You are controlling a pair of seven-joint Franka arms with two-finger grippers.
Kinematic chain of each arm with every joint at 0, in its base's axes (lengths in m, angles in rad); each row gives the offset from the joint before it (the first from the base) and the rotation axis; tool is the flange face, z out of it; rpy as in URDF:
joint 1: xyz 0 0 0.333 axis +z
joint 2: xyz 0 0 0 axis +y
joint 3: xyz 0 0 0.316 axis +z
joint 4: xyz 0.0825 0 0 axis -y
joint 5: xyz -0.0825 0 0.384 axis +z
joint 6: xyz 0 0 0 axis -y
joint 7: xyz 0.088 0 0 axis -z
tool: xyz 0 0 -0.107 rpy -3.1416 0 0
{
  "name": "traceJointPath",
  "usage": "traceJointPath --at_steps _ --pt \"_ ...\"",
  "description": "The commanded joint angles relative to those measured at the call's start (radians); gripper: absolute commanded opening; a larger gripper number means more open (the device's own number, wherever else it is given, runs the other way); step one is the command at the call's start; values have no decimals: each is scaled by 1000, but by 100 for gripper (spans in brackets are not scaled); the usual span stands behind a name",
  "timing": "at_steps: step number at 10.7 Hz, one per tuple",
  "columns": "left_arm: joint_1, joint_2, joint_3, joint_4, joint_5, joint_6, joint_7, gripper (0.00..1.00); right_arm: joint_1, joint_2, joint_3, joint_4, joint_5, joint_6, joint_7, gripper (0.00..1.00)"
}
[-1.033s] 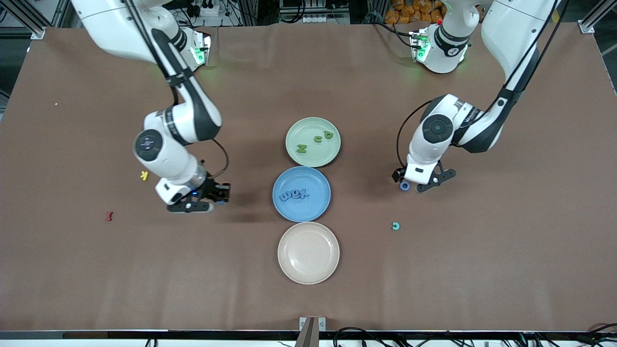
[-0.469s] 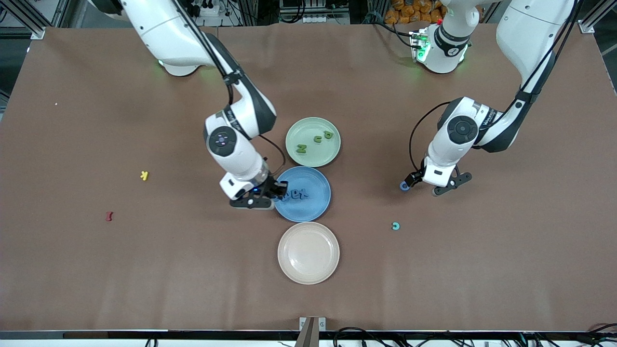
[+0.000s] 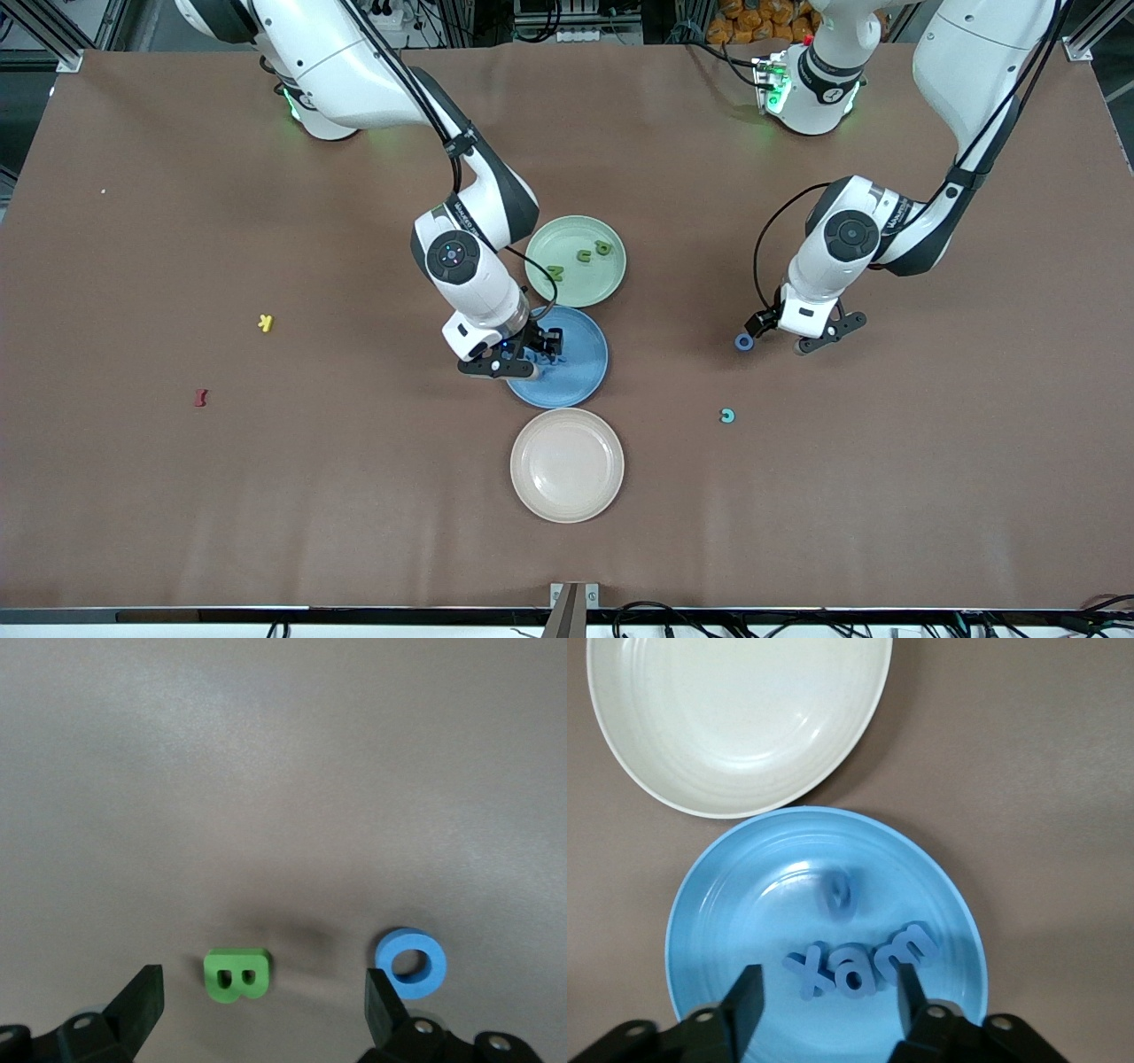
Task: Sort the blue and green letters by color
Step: 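Lower the blue G onto the blue plate and open the right gripper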
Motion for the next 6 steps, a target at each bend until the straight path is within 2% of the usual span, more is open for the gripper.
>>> traceJointPath --at_steps 1,6 --pt "27 -6 -13 -21 29 17 7 100 -25 -4 -6 37 -13 -100 -33 100" --pt "61 8 -14 -24 71 21 8 100 -200 -88 -4 28 -15 -275 -259 100"
